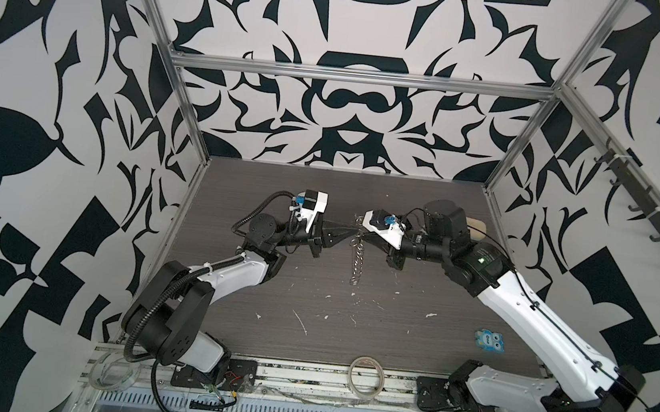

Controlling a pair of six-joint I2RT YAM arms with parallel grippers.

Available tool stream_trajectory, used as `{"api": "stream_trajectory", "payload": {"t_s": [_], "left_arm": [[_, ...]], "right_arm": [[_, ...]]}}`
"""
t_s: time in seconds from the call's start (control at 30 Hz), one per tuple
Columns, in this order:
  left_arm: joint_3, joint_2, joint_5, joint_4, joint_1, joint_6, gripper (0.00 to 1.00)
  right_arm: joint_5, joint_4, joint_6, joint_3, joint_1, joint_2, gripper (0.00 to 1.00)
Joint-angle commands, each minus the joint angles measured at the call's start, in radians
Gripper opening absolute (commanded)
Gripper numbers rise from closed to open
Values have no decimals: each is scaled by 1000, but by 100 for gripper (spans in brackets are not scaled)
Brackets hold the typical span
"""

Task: Remove the keys from the keyring

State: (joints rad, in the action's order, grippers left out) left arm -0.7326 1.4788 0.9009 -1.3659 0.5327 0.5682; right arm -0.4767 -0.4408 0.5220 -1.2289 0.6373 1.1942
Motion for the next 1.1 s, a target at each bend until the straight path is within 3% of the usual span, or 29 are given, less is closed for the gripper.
{"api": "stream_trajectory", "payload": {"t_s": [0.0,0.33,0.53,0.9,1.07], "left_arm": [[10,-20,-85,-76,-4,-34,0],[52,-49,-338,-75,88,-158,0],[5,-36,-496,-75,169,-261,0],[-139,60,-725,-75,240,-342,0],[-209,91,-680,-76,241,-333,0]], "right_arm": [[-30,11,-30,-17,-1,-1,0],[-73,167,-147,40,-1,0,0],[-98,293,-230,57,2,-1,0],[-118,304,-244,-83,77,78,0],[-158,243,-255,-151,82,114,0]]}}
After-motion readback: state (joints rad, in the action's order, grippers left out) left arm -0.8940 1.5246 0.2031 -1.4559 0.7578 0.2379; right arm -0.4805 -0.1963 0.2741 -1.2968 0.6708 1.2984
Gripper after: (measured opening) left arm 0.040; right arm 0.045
